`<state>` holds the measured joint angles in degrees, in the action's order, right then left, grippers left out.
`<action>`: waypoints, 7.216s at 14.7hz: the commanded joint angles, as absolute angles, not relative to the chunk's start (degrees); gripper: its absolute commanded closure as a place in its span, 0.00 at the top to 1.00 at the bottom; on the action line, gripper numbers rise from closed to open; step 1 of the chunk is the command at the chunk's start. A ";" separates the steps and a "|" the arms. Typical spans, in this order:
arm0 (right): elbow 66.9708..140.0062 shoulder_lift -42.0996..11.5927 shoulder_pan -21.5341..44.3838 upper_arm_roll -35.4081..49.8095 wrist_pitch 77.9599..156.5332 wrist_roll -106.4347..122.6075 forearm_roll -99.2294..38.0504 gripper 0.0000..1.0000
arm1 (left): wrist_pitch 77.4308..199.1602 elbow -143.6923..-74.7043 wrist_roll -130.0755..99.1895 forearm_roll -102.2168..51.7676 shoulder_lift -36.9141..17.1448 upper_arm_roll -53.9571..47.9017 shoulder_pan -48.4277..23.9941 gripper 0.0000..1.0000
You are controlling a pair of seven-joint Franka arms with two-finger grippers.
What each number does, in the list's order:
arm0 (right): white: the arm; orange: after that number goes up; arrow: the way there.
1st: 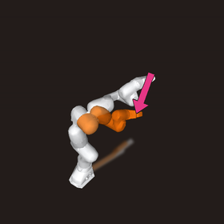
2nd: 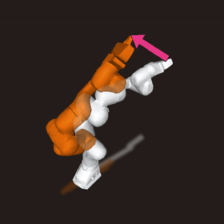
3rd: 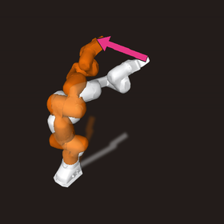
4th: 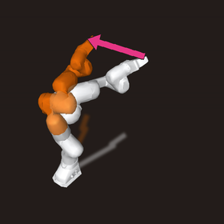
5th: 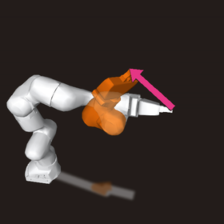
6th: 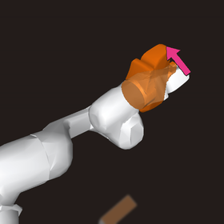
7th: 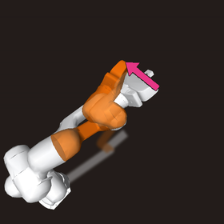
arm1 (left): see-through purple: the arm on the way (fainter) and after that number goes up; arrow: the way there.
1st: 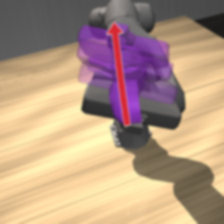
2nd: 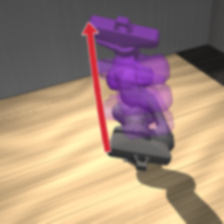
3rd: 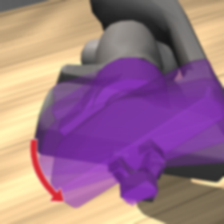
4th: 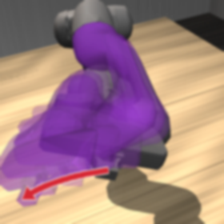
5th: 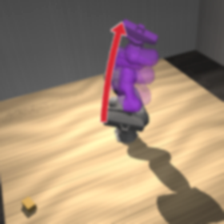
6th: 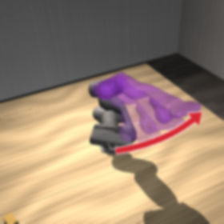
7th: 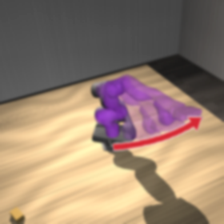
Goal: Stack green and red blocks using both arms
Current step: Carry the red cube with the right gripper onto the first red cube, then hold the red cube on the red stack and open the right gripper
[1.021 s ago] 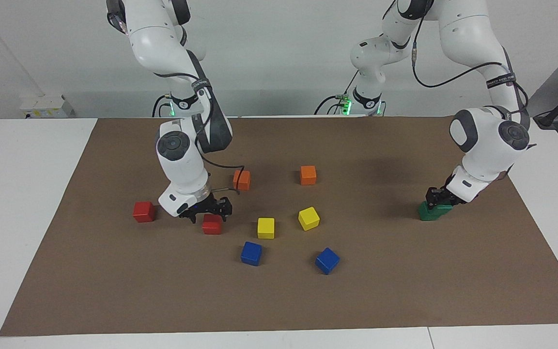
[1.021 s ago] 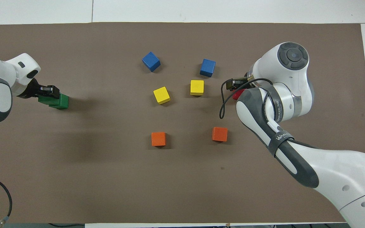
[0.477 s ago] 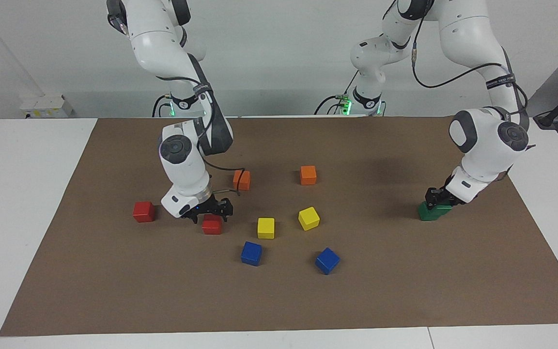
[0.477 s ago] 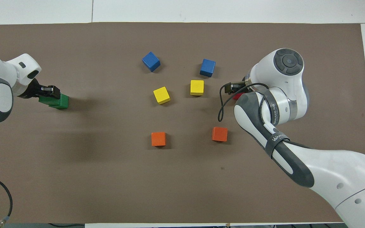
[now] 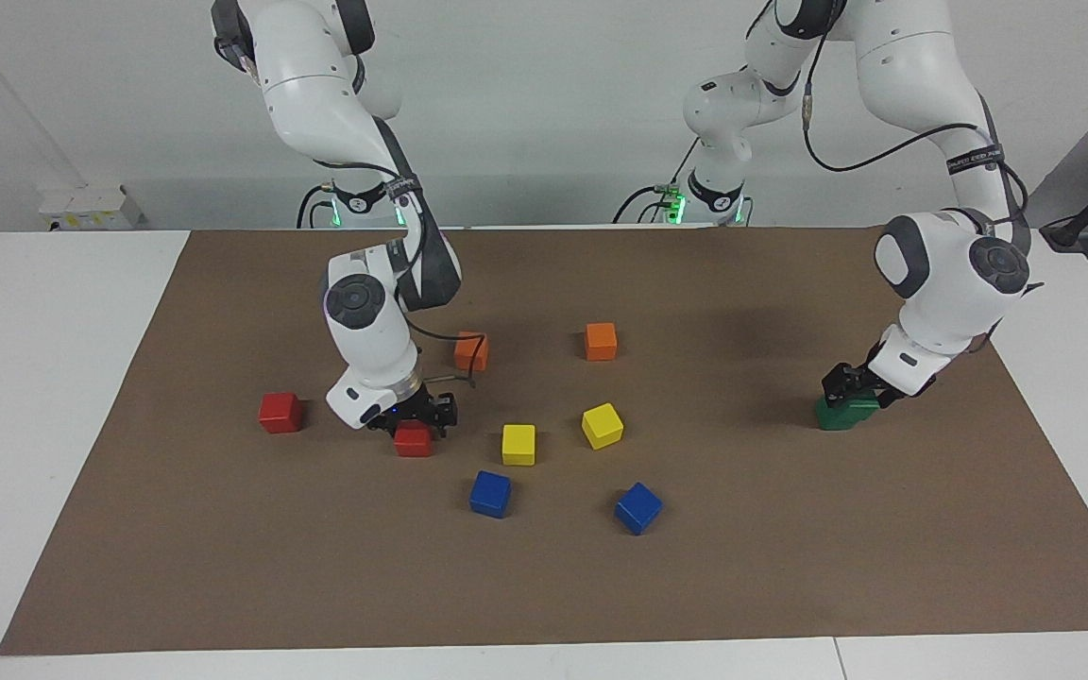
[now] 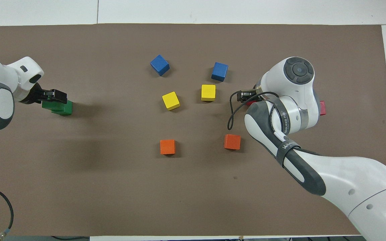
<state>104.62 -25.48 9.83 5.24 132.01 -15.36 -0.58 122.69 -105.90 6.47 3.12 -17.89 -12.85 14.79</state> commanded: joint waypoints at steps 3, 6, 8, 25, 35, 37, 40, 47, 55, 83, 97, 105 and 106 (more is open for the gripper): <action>104.85 -24.96 8.26 5.62 132.10 -15.91 -1.14 0.17 | 123.23 -107.05 7.21 3.25 -16.88 -12.83 15.12 1.00; 103.90 -24.26 8.44 5.62 130.36 -16.61 -0.79 0.00 | 120.86 -106.09 7.21 3.25 -15.91 -12.83 14.85 1.00; 99.52 -24.08 8.53 5.54 125.10 -19.49 -0.79 0.00 | 116.65 -103.46 7.12 3.43 -15.21 -12.83 14.68 1.00; 107.22 -13.27 -5.71 5.18 121.20 -0.36 4.31 0.00 | 94.30 -101.34 6.33 2.73 2.02 -7.83 7.38 1.00; 115.93 -10.11 -9.05 5.10 127.70 4.13 4.31 0.00 | 91.85 -97.56 4.75 0.62 0.09 -7.12 5.27 1.00; 116.54 -9.67 -9.05 5.10 127.79 4.13 4.31 0.00 | 91.32 -95.81 4.66 0.53 -0.26 -7.38 5.27 1.00; 117.07 -9.93 -8.96 5.19 127.97 4.13 4.31 0.00 | 93.07 -95.63 0.28 0.53 -0.35 -7.29 4.57 1.00; 117.25 -10.19 -8.96 5.19 128.06 4.30 4.31 0.00 | 90.45 -93.78 0.00 0.53 -2.72 -5.64 1.33 1.00; 117.33 -10.37 -8.96 5.19 129.90 4.66 4.31 0.00 | 91.23 -95.19 0.18 0.79 -0.70 -7.21 1.85 1.00; 119.00 -10.28 -9.14 5.19 130.17 5.10 4.31 0.00 | 93.25 -95.54 0.18 -0.26 -0.53 -9.14 3.60 1.00; 118.74 -10.37 -9.23 5.19 130.87 5.10 4.31 0.34 | 95.98 -95.27 0.26 -0.53 -0.53 -9.32 3.25 1.00; 118.56 -10.46 -9.14 5.19 130.87 4.75 4.31 1.00 | 95.71 -95.54 0.26 -0.53 -0.53 -9.23 2.46 1.00; 118.56 -10.46 -9.14 5.19 130.87 4.83 4.31 1.00 | 95.54 -95.54 0.26 -0.53 -0.53 -9.23 2.46 1.00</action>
